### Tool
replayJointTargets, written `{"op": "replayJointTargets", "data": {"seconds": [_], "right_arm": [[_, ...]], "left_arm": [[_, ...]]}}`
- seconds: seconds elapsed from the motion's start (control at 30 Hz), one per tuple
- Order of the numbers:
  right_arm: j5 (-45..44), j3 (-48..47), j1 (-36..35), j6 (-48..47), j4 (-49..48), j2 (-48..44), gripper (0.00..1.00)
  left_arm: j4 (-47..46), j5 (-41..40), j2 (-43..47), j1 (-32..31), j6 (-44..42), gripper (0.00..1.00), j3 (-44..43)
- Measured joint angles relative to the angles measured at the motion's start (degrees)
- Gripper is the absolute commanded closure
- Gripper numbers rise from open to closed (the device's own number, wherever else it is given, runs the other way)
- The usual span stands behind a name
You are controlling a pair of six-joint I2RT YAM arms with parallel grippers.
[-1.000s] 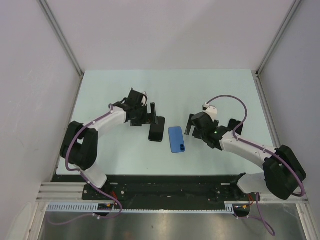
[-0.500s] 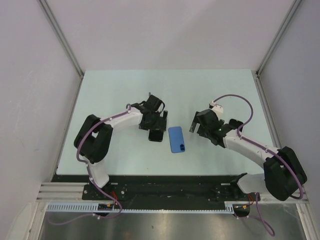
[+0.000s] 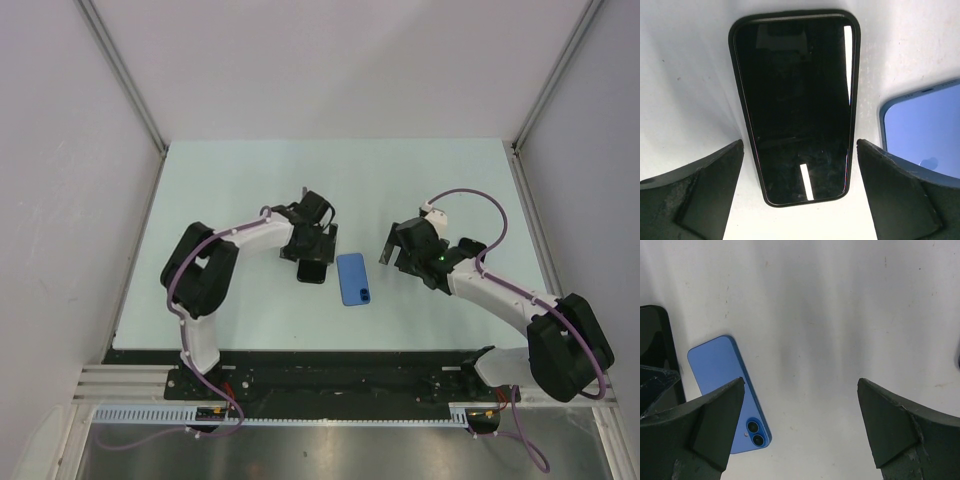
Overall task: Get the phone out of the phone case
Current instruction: Pick up the phone at the center of the board.
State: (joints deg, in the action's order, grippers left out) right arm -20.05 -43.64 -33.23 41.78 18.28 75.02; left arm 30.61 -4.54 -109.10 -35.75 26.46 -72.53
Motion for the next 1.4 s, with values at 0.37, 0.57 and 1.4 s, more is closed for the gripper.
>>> {"op": "replayJointTargets", "data": {"seconds": [0.37,0.57,1.4], "right_arm": [[1.01,0.0,0.11,0.0,-0.2,0.04,0.0],[1.11,0.0,0.17,0.0,-0.57,0.04,0.0],[30.23,0.68,0.26,10.36,-22.16,-0.15,0.04]], "left_arm": [[1.77,-4.28,-3.67,-0.87,-0.42,0.24,-4.5],[3.45,-4.83,-4.52,-1.05,-0.5,0.44,-6.03],[0.94,14.71,10.01,5.51,5.25,0.58,-1.46]]}}
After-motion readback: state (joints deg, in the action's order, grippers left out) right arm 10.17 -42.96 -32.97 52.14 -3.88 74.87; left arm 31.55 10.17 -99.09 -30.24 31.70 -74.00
